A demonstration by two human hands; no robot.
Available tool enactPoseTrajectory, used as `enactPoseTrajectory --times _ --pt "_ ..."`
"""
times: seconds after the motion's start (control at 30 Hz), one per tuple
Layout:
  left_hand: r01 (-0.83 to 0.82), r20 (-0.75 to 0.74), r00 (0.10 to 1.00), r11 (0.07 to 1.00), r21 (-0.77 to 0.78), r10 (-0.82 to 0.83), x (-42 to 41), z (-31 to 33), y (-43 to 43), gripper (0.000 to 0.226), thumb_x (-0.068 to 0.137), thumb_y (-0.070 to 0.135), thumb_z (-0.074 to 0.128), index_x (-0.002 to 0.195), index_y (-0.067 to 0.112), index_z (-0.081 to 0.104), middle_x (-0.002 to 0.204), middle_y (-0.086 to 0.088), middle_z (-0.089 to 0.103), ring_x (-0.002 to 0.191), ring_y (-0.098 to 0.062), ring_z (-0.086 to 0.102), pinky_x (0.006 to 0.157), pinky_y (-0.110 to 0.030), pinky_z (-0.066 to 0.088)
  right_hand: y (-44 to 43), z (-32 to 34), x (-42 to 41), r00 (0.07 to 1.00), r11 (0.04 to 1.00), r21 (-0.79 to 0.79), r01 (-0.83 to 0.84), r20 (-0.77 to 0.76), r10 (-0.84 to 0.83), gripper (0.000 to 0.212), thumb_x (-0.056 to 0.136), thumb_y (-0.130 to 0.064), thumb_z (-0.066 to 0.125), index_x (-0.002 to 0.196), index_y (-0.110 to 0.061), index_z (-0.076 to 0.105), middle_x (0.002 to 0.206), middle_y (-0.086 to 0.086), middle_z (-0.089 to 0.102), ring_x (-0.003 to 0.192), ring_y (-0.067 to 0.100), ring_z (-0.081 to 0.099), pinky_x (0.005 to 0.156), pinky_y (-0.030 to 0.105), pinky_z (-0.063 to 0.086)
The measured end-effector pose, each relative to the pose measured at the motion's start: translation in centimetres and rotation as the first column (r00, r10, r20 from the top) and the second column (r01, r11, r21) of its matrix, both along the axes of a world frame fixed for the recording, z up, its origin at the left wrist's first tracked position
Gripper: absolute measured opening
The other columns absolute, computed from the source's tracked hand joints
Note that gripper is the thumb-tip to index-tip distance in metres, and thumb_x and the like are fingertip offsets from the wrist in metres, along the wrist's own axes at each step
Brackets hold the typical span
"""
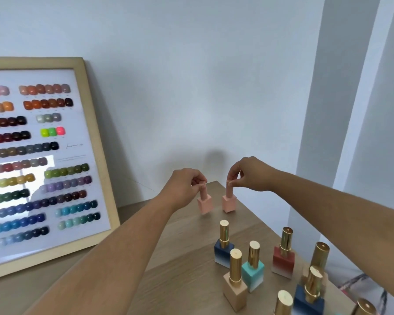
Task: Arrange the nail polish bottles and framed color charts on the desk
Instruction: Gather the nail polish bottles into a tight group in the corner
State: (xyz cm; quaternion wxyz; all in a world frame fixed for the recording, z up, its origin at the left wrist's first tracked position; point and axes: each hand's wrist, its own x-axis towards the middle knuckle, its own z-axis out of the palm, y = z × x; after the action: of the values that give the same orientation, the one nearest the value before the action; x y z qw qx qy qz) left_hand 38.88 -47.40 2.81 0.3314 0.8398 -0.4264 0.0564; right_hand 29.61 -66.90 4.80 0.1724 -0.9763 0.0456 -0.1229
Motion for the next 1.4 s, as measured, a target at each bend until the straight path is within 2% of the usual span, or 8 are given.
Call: enactPoseTrajectory --times 0.23,0.37,0.5,0.6,0.97,1.17,1.3,1.4 --pt "0.009 0.009 1.0 1.0 0.026 -0.01 0.1 -0.9 -0.8 0.02 0.088 0.007 0.059 0.103 0.013 0.069 0.097 0.0 0.066 0.085 -0.008 0.057 0.069 -0.008 0.037 -0.1 -0.8 0.8 1.0 0.998 0.059 -0.005 0.02 0.004 0.007 0.08 -0.026 0.07 0.086 -0.022 0.071 0.078 -0.014 0.06 0.061 -0.018 0.05 0.053 0.0 0.035" --pt "-0.022 -0.058 0.998 0.999 -0.046 0.02 -0.2 -2.0 -0.9 0.025 0.085 0.009 0.063 0.107 0.021 0.066 0.095 0.008 0.062 0.078 0.0 0.055 0.062 -0.003 0.038 -0.6 -2.6 0.1 0.999 0.994 0.106 0.012 -0.036 -0.008 0.031 0.078 -0.033 0.071 0.107 -0.023 0.065 0.088 -0.012 0.063 0.073 -0.003 0.052 0.064 0.013 0.037" --pt "-0.076 -0.14 0.988 0.997 -0.027 0.072 -0.9 -4.6 -0.7 0.038 0.08 0.025 0.07 0.115 0.026 0.056 0.102 0.007 0.056 0.083 -0.007 0.055 0.07 -0.019 0.042 -1.1 -5.6 -0.6 0.987 0.968 0.25 0.013 -0.159 0.028 0.041 0.085 -0.029 0.064 0.124 -0.028 0.053 0.103 -0.005 0.062 0.085 0.011 0.058 0.071 0.023 0.046" --pt "-0.104 -0.185 0.978 0.994 -0.024 0.097 -1.3 -6.3 -0.9 0.034 0.083 0.024 0.066 0.116 0.024 0.056 0.1 0.01 0.055 0.083 -0.007 0.053 0.072 -0.021 0.039 -1.1 -6.6 -0.5 0.988 0.915 0.402 0.029 -0.149 0.034 0.033 0.088 -0.019 0.061 0.12 -0.026 0.056 0.104 0.003 0.06 0.08 0.014 0.057 0.062 0.022 0.051" --pt "-0.161 -0.198 0.97 0.983 -0.091 0.141 -1.7 -7.4 -2.8 0.038 0.084 0.022 0.066 0.121 0.022 0.057 0.104 0.002 0.064 0.086 -0.012 0.058 0.079 -0.026 0.048 -0.9 -7.4 0.9 0.996 0.896 0.439 0.068 -0.086 -0.033 0.036 0.087 -0.021 0.063 0.122 -0.024 0.055 0.094 -0.001 0.062 0.077 0.014 0.06 0.048 0.016 0.047" --pt "-0.215 -0.288 0.943 0.966 -0.142 0.167 -2.8 -7.8 -1.5 0.049 0.083 0.023 0.068 0.127 0.026 0.048 0.097 0.008 0.058 0.081 -0.003 0.057 0.072 -0.019 0.048 -1.2 -7.5 -1.1 0.997 0.823 0.563 0.075 -0.065 -0.046 0.044 0.086 -0.022 0.064 0.128 -0.024 0.05 0.091 0.0 0.066 0.076 0.013 0.065 0.068 0.021 0.055" --pt "-0.205 -0.319 0.936 0.967 -0.149 0.15 -4.2 -7.6 1.0 0.034 0.085 0.026 0.065 0.116 0.028 0.052 0.098 0.011 0.057 0.082 0.0 0.055 0.061 -0.012 0.041 -1.0 -6.9 -4.6 0.999 0.779 0.625 0.051 -0.034 -0.038 0.034 0.088 -0.023 0.062 0.121 -0.022 0.055 0.093 0.006 0.067 0.085 0.018 0.067 0.075 0.027 0.057" --pt "-0.188 -0.352 0.93 0.96 -0.208 0.106 -5.3 -7.1 3.4 0.019 0.087 0.022 0.062 0.104 0.029 0.058 0.096 0.01 0.061 0.085 -0.004 0.056 0.068 -0.017 0.046 -0.7 -5.2 -8.0 0.999 0.802 0.597 0.031 0.008 -0.044 0.018 0.089 -0.024 0.059 0.107 -0.023 0.062 0.096 0.005 0.068 0.09 0.018 0.067 0.078 0.03 0.057"
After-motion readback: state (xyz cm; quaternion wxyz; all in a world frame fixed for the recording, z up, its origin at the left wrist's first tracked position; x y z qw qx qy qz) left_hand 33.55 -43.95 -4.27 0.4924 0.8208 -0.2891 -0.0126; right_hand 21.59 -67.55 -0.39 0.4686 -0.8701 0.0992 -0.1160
